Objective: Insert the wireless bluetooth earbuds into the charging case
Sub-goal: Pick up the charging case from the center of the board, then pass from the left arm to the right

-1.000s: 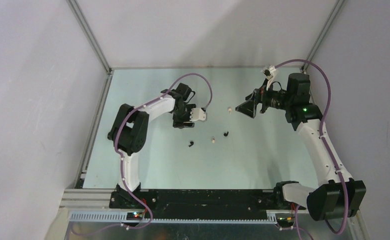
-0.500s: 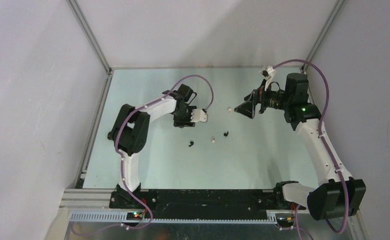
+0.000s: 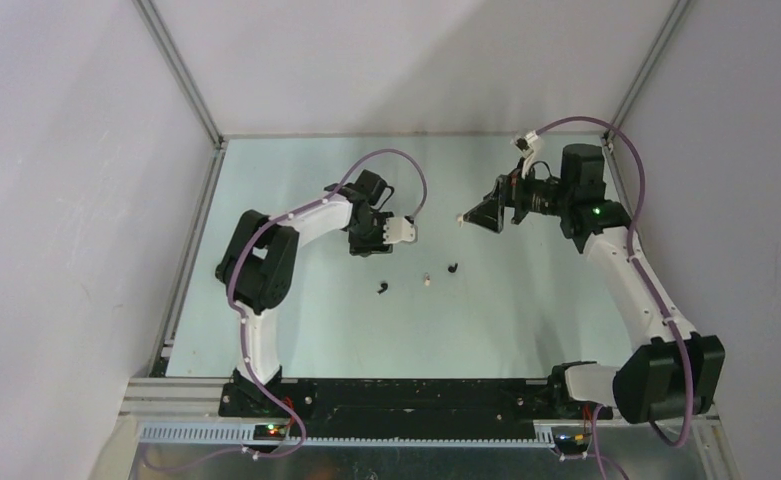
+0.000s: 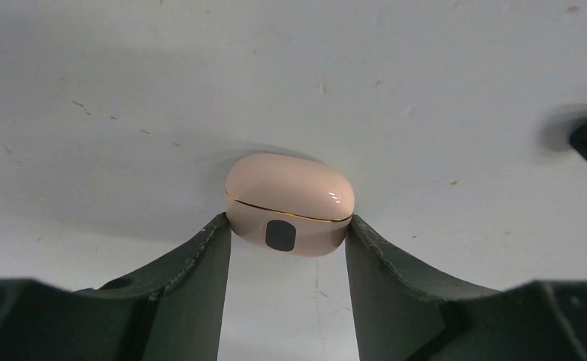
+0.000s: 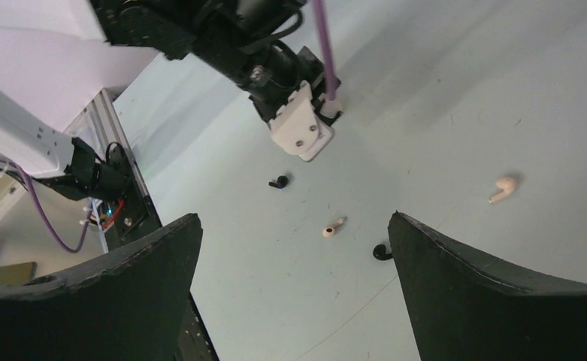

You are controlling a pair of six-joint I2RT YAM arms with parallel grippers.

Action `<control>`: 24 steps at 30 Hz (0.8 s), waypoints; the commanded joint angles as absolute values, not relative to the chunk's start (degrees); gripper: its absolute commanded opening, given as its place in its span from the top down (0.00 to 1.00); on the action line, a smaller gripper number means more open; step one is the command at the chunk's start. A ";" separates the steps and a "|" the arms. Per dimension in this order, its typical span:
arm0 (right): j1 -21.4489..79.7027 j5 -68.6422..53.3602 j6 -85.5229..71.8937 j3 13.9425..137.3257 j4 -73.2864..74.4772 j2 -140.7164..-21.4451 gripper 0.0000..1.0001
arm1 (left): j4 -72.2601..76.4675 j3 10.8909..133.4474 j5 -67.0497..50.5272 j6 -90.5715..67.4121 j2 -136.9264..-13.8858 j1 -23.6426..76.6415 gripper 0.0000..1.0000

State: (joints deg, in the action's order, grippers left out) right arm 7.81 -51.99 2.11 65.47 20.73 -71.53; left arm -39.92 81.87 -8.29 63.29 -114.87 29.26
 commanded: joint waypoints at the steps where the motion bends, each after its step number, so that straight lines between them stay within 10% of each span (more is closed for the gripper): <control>1: 7.97 -50.24 -4.58 65.57 15.42 -75.75 0.00 | -34.81 79.15 -12.21 58.32 -108.68 29.77 0.61; 24: 21.60 -47.83 -26.41 71.65 2.60 -102.83 0.23 | -24.64 71.77 -20.05 37.91 -92.99 32.26 0.60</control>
State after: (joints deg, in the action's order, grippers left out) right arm 19.64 -45.50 -23.33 68.55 7.66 -101.73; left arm -27.22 72.84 -17.32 42.81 -97.51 29.89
